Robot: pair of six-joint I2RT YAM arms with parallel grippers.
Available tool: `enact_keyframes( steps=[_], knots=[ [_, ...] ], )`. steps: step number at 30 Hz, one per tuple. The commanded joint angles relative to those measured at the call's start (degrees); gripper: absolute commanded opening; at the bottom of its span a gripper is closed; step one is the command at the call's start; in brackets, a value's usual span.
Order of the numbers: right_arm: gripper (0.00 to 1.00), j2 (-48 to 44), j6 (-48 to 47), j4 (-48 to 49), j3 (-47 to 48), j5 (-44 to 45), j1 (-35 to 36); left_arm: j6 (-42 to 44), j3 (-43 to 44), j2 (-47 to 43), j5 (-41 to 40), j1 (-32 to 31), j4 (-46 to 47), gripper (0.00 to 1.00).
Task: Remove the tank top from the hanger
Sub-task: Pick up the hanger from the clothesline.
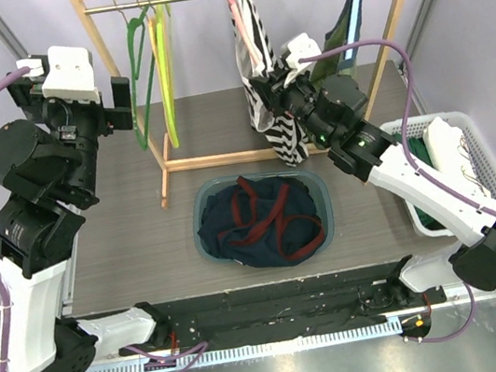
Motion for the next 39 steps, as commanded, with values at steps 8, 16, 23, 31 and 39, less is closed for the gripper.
enact_keyframes(
  steps=[8, 16, 23, 31, 39],
  knots=[
    [0.01, -4.4, -4.2, 13.6, 1.6, 3.6, 3.4, 1.0, -0.7, -0.4, -0.9, 0.2, 2.5, 1.0],
    [0.01, -6.0, -4.3, 10.6, 0.1, 2.5, 4.6, 1.2, -1.2, -0.7, -1.0, 0.3, 2.6, 1.0],
    [0.01, -9.2, -5.7, 4.7, -0.1, 1.7, 6.9, 1.4, -1.6, -0.7, -1.2, 0.2, 2.7, 1.0],
    [0.01, -11.3, -3.3, -3.2, -1.7, 0.1, 7.3, 1.1, -1.6, -0.9, -1.0, 0.3, 2.7, 1.0],
    [0.01, -16.9, 0.3, -12.7, -3.2, -3.2, 9.3, 1.1, -1.6, -0.8, -0.9, 0.2, 2.7, 1.0]
  ],
)
